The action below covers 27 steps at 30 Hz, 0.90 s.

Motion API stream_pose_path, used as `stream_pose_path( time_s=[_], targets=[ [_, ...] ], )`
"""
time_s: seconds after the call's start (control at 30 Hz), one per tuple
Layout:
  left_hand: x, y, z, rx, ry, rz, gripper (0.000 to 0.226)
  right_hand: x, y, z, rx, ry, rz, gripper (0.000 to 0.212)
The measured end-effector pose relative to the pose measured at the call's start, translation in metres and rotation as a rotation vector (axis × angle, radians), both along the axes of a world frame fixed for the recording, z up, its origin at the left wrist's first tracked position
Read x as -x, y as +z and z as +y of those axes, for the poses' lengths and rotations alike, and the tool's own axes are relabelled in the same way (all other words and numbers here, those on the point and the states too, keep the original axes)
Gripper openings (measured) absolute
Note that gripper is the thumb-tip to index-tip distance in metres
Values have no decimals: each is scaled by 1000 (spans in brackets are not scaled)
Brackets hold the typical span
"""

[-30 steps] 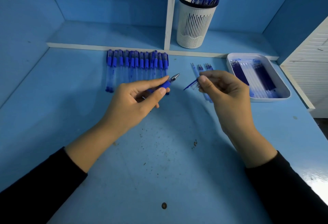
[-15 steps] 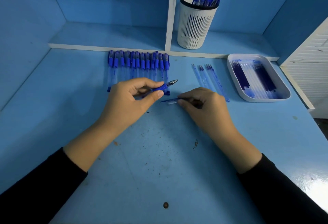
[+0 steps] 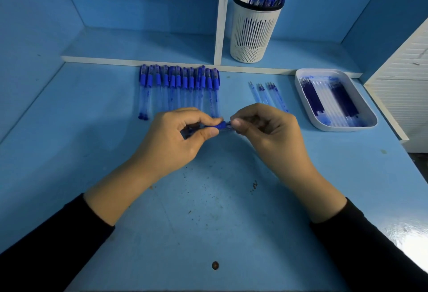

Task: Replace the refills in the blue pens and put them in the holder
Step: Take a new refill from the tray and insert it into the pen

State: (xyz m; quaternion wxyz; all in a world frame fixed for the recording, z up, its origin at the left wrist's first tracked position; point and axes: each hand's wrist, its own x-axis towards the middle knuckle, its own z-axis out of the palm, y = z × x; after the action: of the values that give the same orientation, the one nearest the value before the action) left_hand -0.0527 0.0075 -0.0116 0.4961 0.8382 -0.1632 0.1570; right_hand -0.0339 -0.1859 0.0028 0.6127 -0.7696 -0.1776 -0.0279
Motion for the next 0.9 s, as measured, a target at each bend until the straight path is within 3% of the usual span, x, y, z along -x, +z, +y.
stream_pose_path(
  time_s=[0.1, 0.2, 0.33, 0.5, 0.6, 0.73, 0.9],
  targets=[
    [0, 0, 1, 14, 4, 1, 11, 2, -1, -1, -18, 54, -115, 11],
    [-2, 1, 3, 4, 5, -20, 10, 3, 2, -1, -70, 77, -24, 25],
    [-1, 1, 4, -1, 7, -25, 11, 1, 0, -2, 22, 34, -31, 4],
    [-1, 2, 4, -19, 1, -27, 13, 2, 1, 0, -23, 54, 42, 20],
    [0, 2, 4, -18, 0, -35, 10, 1, -1, 1, 40, 48, 27, 6],
    [-1, 1, 3, -34, -10, -36, 11, 2, 1, 1, -85, 74, 99, 23],
    [-1, 1, 5, -29, 2, -28, 11, 2, 0, 1, -23, 58, 55, 9]
  ],
)
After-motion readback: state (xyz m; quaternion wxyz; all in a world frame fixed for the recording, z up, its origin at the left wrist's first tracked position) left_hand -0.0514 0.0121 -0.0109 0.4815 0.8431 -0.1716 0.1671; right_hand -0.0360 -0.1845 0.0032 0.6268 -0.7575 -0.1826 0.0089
